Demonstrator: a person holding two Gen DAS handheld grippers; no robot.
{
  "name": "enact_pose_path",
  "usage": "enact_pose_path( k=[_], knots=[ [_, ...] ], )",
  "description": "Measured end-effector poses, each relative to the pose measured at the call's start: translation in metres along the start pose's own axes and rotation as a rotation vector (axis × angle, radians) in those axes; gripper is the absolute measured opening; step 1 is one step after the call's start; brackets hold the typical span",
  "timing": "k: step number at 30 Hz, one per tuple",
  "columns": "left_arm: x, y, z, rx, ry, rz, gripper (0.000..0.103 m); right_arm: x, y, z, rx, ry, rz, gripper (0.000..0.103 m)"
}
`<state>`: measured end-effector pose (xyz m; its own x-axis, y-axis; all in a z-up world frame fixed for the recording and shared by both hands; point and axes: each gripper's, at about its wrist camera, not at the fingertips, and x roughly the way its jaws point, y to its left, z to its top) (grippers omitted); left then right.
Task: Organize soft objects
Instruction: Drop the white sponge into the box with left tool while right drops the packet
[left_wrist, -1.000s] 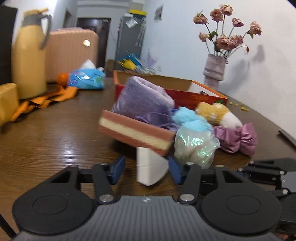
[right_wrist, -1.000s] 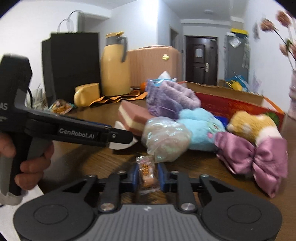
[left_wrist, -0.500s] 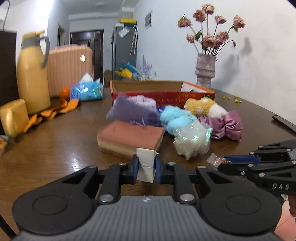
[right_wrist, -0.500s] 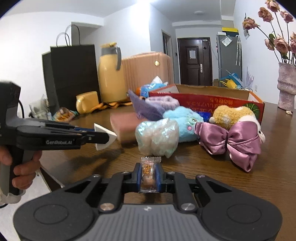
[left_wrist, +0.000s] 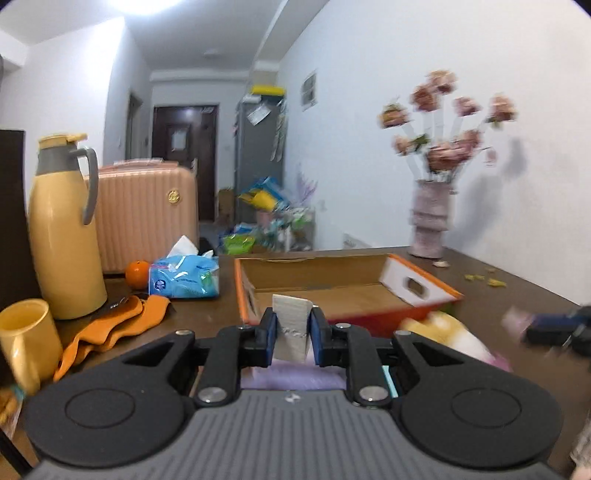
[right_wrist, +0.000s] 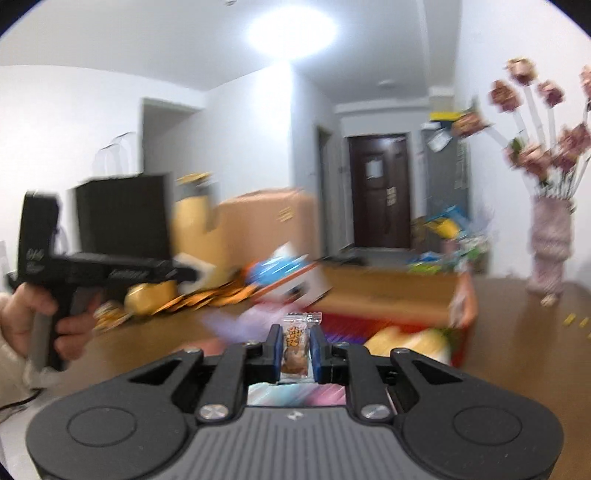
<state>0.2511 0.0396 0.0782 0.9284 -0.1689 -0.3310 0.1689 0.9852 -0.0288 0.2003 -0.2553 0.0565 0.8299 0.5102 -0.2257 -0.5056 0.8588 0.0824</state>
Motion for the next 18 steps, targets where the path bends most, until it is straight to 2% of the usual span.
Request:
enact_pose_path(
  k=[4,7,10,12,16,17,18],
  knots=[
    [0.093,0.021,0.044,-0.07,0.13,0.041,0.019,0.07,-0.071,0.053,0.058,0.045,-0.105,0.015],
    [0.142,0.035,0.066,-0.113,0.16,0.052,0.019,0.129,-0.117,0.085,0.099,0.118,-0.164,0.015],
    [0.194,0.035,0.084,-0.082,0.203,0.083,0.02,0.191,-0.151,0.105,0.108,0.219,-0.216,0.015],
    [0.231,0.031,0.091,-0.061,0.27,0.105,0.02,0.237,-0.169,0.112,0.109,0.313,-0.235,0.015],
    [0.291,0.014,0.083,0.03,0.383,0.151,0.021,0.311,-0.173,0.098,0.0,0.462,-0.32,0.016],
    [0.3,0.01,0.079,0.051,0.393,0.165,0.023,0.325,-0.172,0.094,-0.022,0.495,-0.333,0.016],
    [0.309,0.008,0.076,0.064,0.401,0.17,0.031,0.339,-0.172,0.089,-0.047,0.524,-0.343,0.016]
  ],
)
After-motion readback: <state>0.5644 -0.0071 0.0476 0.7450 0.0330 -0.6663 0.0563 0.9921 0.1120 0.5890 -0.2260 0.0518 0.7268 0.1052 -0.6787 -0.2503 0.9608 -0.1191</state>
